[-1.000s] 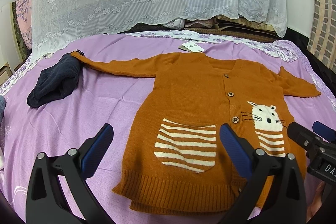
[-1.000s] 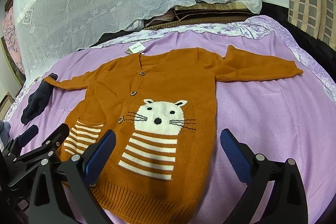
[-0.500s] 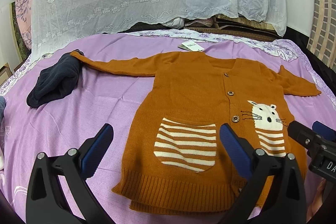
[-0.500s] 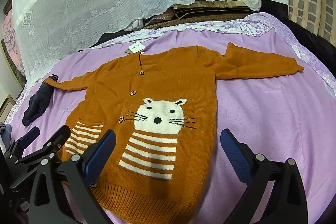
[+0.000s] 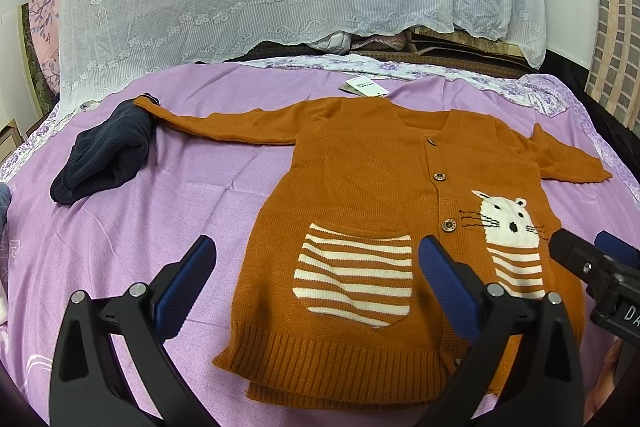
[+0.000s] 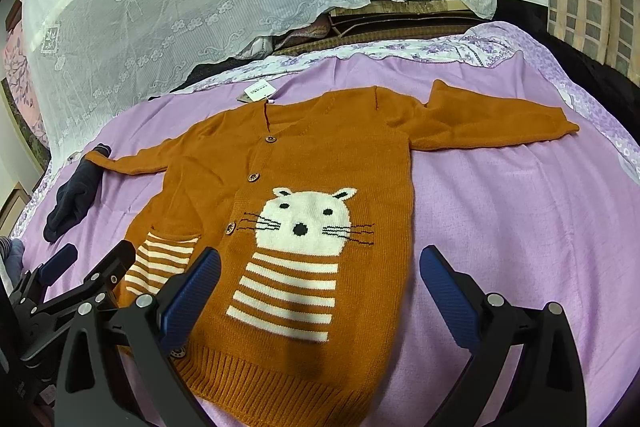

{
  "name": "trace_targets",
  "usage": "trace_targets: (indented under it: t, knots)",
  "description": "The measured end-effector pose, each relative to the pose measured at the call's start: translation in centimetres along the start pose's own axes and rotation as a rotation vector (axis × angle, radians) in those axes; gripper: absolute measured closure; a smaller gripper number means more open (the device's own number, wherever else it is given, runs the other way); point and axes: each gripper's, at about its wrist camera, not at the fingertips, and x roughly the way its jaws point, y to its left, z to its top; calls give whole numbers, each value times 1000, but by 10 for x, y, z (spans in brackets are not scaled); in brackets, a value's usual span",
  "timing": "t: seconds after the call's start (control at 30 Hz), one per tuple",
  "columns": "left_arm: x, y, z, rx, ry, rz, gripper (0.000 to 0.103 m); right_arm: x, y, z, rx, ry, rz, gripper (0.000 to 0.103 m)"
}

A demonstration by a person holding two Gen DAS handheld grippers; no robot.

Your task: Fold small clothes

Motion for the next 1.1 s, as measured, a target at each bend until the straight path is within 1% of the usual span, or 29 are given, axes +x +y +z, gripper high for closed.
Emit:
trace_targets:
  t: [0.57,0.7,0.77,0.8,0.83,0.9,0.93,1.0,1.1]
  knots:
    - [1,0,-1,0,3,0,4,0,-2,0,23,-1,8,3]
    - [2,0,-3,1,6,0,4,0,-4,-1,40,-11,23,3]
    - [4,1,-6,-2,10,0,4,-1,-8,-3,54,-36,52,3]
    - [6,2,-7,-7,15,-1,4,-1,-11,-4,65,-50,72,3]
    - [7,3,-8,-11,21,-4,4,0,-16,-6,91,-69,114,3]
    - [11,7,-7,-29,39,-17,4,1,-25,-5,126,-72,149,3]
    - [13,9,-5,-38,45,-21,4,4,-32,-2,162,-56,151,3]
    - [17,12,1,-42,60,-23,4,6,-40,2,187,-42,151,3]
    - [21,9,16,11,63,-2,4,8,-58,11,243,-36,152,3]
